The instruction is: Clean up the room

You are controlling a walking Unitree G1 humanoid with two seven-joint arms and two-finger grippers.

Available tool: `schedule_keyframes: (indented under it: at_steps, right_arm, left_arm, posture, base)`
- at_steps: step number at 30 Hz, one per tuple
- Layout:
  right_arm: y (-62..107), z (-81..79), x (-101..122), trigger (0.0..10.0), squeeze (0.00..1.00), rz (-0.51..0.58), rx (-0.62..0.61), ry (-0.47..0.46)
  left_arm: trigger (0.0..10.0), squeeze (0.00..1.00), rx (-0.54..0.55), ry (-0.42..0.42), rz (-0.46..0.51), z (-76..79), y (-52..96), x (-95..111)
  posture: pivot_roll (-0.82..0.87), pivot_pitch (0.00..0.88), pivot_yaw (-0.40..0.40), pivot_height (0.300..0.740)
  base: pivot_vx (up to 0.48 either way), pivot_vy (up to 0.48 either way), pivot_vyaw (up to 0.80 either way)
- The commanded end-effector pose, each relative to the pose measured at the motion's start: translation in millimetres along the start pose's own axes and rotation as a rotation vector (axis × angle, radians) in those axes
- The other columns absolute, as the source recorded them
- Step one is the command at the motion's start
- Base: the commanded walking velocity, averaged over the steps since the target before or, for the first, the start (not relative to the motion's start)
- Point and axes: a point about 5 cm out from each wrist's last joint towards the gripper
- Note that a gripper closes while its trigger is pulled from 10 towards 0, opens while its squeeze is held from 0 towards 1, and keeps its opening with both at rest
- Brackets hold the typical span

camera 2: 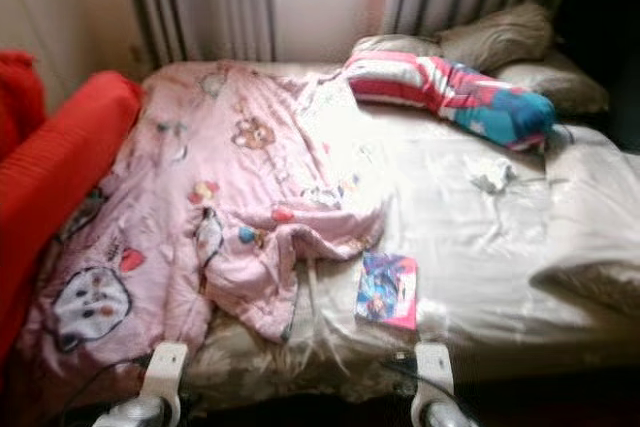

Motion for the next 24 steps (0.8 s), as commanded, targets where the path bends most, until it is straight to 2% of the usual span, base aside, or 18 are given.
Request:
schedule_keyframes:
  at_steps: [1, 5, 8, 13, 19, 24]
  right_arm:
    - [1.4, 7.5, -2.4, 10.0, 0.00, 0.004, -0.022, -0.013]
    - [1.4, 7.2, -1.4, 10.0, 0.00, 0.019, -0.020, -0.012]
    - [1.9, 6.8, 1.9, 10.0, 0.00, 0.078, -0.028, -0.041]
    - [2.9, 6.4, 6.9, 10.0, 0.00, 0.153, -0.032, -0.064]
    - [2.9, 5.7, 7.2, 10.0, 0.00, 0.156, -0.027, -0.052]
    - [2.8, 4.8, 4.8, 10.0, 0.00, 0.142, -0.014, -0.046]
  left_arm:
    - [10.0, 0.00, -0.013, -0.004, -0.011, 4.7, -0.2, -2.9]
    - [10.0, 0.00, -0.010, -0.006, -0.010, 4.4, -0.2, -3.0]
    - [10.0, 0.00, 0.008, -0.003, 0.013, 3.2, -0.1, -1.5]
    - [10.0, 0.00, 0.029, 0.057, 0.073, 2.6, 0.4, 1.6]
    - [10.0, 0.00, 0.020, 0.083, 0.094, 3.0, 0.6, 2.8]
    - [10.0, 0.00, 0.003, 0.081, 0.071, 4.4, 0.5, -0.3]
  posture:
    - [-0.05, 0.000, -0.003, 0.740]
    - [-0.05, 0.000, -0.001, 0.740]
    - [-0.05, 0.000, 0.002, 0.740]
    - [-0.05, 0.000, 0.005, 0.740]
    - [-0.05, 0.000, 0.007, 0.740]
    - [-0.05, 0.000, 0.009, 0.740]
  base:
    - [0.285, 0.000, 0.00]
    - [0.277, 0.000, 0.00]
    - [0.000, 0.000, 0.00]
    - [0.000, 0.000, 0.00]
    - [0.000, 0.000, 0.00]
    - [0.000, 0.000, 0.00]
Point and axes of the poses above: a point about 5 cm out from each wrist's last joint towards the gripper, its own y axis pointing back from the gripper into the wrist, its own x axis along the axis of the wrist's last joint, z = x × y, and after that the axes turned 2 degrees about -y, right-handed
